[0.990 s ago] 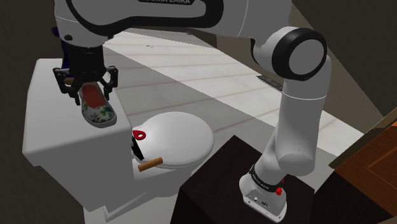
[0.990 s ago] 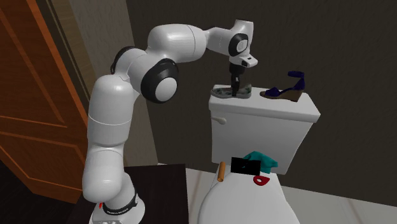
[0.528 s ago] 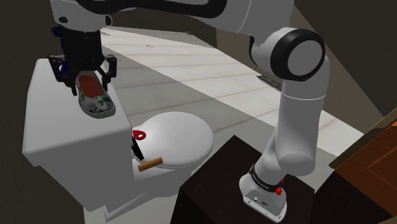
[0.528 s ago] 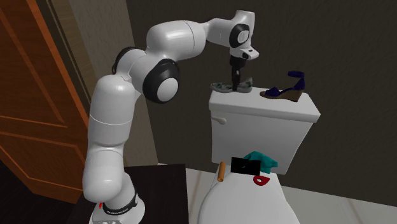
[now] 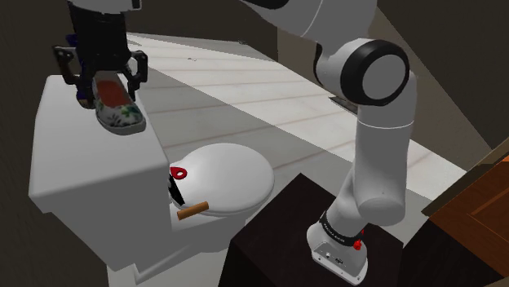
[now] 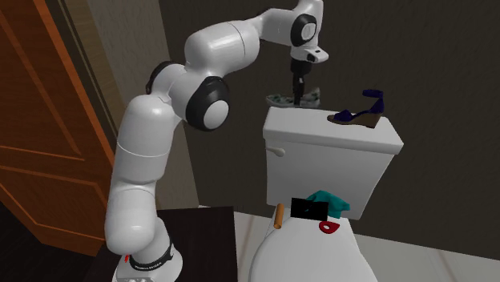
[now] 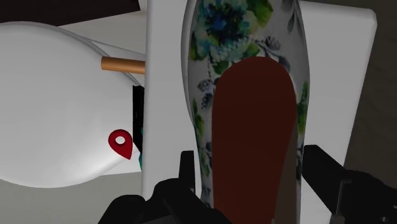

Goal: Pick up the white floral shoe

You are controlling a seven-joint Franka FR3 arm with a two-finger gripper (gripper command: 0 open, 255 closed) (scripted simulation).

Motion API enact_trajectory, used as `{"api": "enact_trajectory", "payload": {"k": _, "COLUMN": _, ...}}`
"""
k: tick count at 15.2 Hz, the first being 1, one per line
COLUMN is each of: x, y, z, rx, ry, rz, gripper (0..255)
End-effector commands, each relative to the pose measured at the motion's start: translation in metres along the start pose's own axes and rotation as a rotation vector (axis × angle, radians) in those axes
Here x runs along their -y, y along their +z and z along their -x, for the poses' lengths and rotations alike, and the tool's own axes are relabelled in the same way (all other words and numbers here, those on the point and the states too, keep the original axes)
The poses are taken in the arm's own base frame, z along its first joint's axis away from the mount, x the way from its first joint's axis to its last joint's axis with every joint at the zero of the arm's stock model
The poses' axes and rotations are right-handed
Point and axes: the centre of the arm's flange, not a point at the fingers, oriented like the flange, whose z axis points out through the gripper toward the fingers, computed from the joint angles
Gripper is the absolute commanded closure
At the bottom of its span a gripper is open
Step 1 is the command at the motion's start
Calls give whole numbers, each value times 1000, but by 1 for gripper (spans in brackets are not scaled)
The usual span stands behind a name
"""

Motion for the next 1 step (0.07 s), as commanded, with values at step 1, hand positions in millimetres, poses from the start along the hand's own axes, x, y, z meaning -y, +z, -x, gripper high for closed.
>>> {"api": "enact_trajectory", "payload": {"k": 1, "x": 0, "y": -3, "z": 0, "rx": 0, "ry": 0, "rz": 0, "gripper": 255}}
